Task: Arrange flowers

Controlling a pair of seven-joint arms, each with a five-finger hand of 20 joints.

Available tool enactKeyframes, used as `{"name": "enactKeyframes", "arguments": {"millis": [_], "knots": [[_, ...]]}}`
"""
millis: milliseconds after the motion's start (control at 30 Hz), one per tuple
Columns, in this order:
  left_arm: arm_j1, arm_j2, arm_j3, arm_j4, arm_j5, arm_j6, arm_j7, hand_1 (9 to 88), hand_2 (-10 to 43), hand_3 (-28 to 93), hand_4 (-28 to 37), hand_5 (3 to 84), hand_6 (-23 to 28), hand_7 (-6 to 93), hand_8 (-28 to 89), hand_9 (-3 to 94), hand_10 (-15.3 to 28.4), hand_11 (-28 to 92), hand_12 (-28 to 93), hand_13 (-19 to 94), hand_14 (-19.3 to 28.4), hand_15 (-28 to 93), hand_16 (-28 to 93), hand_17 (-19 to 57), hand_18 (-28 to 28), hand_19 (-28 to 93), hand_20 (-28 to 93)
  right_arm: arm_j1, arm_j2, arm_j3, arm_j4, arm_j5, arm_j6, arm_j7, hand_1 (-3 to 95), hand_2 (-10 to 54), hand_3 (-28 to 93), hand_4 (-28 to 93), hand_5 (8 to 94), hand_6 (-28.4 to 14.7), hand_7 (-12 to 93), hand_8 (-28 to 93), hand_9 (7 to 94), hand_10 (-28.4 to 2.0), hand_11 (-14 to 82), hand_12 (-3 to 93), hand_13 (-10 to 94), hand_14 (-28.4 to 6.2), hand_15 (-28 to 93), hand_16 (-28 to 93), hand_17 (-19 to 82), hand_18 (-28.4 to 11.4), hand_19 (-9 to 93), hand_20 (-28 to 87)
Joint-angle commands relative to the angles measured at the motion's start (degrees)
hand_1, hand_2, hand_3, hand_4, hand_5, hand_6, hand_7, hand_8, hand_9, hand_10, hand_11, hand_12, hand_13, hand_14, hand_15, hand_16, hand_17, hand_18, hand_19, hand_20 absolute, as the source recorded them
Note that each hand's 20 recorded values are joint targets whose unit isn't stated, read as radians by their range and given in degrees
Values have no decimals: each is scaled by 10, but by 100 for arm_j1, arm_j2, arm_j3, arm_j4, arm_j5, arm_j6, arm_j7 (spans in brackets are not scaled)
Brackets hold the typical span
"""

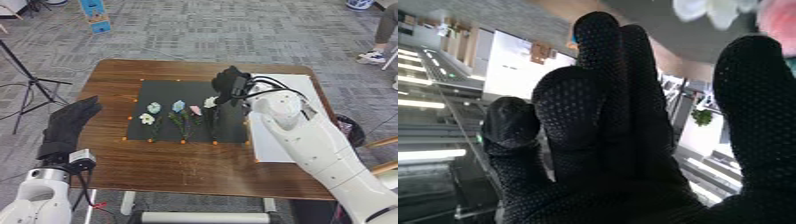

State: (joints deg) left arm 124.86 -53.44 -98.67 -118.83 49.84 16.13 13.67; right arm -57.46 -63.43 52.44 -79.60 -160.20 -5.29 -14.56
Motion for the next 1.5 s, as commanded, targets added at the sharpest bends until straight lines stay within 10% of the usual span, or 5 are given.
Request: {"name": "enactKeyframes", "arguments": {"millis": [33,367,1133,1500], "knots": [[68,-27,-48,-58,-11,-17,-26,251,23,716,-262,513,45,128,-77,499,137,179,110,370,139,110,-7,65,79,54,156,199,243,386,89,-75,-4,418,272,-95,690,-183,656,11,224,-114,749,-105,251,258,762,-80,607,414,380,-234,830,620],[84,-48,-45,-65,-6,-20,-28,252,23,715,-260,513,45,128,-77,499,136,179,109,371,140,110,-6,65,79,54,156,15,51,1057,631,-511,-825,961,166,-95,634,-192,573,-49,136,-61,672,-143,177,247,742,-106,568,409,380,-252,853,637],[43,-55,15,-57,1,-25,-44,253,24,715,-260,514,44,129,-78,499,136,180,110,372,140,110,-6,65,80,54,156,39,-464,1951,1787,-1265,-757,1499,186,-95,618,-183,577,-66,120,-46,675,-150,158,236,756,-106,584,400,399,-250,875,623],[115,-85,-44,-88,-6,-27,-33,250,27,715,-260,513,44,128,-77,499,136,178,109,372,140,110,-6,65,79,54,156,3,-67,1370,1537,-636,-347,1811,514,30,507,-180,704,-19,189,79,801,-109,218,237,823,-72,591,397,464,-222,926,578]]}}
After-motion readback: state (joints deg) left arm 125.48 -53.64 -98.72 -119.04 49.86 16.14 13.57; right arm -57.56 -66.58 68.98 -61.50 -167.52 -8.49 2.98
